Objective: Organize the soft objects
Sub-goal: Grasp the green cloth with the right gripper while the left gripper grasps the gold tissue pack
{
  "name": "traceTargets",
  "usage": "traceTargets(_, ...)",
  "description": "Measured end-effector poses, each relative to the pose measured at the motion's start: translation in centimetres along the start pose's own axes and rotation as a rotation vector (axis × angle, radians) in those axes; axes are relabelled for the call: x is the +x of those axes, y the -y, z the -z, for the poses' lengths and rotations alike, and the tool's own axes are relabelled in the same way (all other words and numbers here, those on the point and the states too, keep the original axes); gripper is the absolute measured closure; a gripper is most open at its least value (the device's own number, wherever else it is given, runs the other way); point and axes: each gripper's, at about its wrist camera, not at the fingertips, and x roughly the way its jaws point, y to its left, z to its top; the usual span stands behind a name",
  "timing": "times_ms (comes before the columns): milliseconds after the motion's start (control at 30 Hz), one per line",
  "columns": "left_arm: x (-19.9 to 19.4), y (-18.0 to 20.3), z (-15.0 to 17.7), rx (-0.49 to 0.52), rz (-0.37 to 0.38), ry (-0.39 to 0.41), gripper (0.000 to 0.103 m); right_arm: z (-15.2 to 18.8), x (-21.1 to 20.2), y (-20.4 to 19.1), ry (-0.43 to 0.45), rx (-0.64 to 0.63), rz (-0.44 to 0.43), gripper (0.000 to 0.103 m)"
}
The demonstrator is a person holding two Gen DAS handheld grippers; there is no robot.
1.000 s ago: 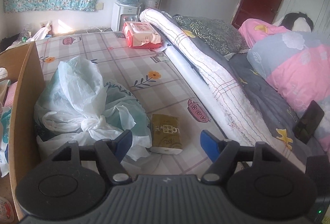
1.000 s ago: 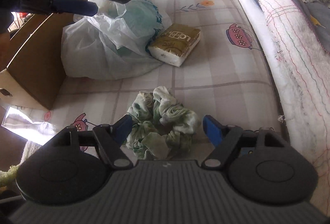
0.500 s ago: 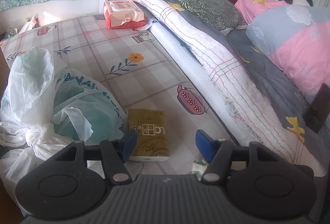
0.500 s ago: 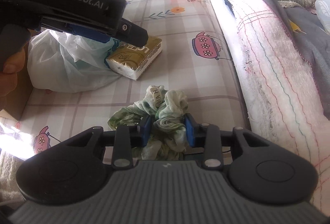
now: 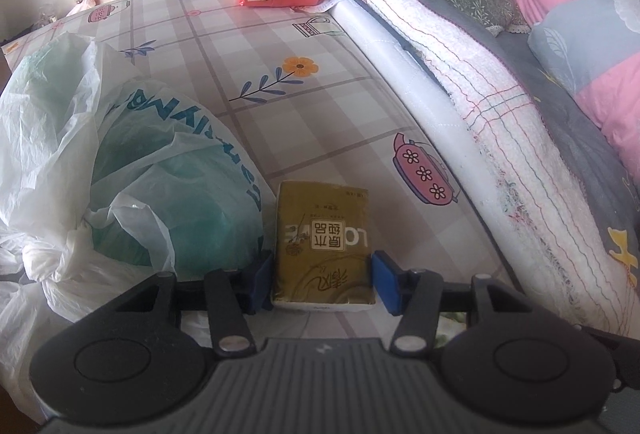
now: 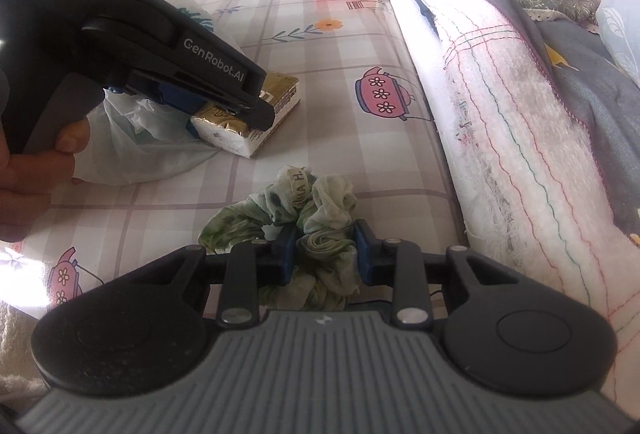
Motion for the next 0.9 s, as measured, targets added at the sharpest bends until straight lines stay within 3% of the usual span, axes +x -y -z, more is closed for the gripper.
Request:
traceTargets(200,-1.8,-0.5,0.2,-0.029,0.074,0.025,0.050,0.0,-0.4,0.5,0.001,0.048,0.009,0.085)
traceTargets(433,-5.7,-1.6,0.6,-0.095,0.232,0.063,0.050,0.2,-1.6,0.8,0.002,0.120,0.023,0.086)
traceTargets(667,-10.9,-3.8,1.6,-0.151,0.342,0.133,0.050,0.3,-2.7,0.8,0.022,0.190,0.038,0.087)
traceTargets(767,-14.2,-5.5,2.4,-0.168,0.350,0.193,0.050,-0.1,-3.0,0.8,0.038,0.203,0.039,0.087)
traceTargets(900,-19.0,-8.8,3.9,-0.211,0.298,0.283,0.050,-0.7,-3.7,0.4,0.073,0.208,0.045,0.087)
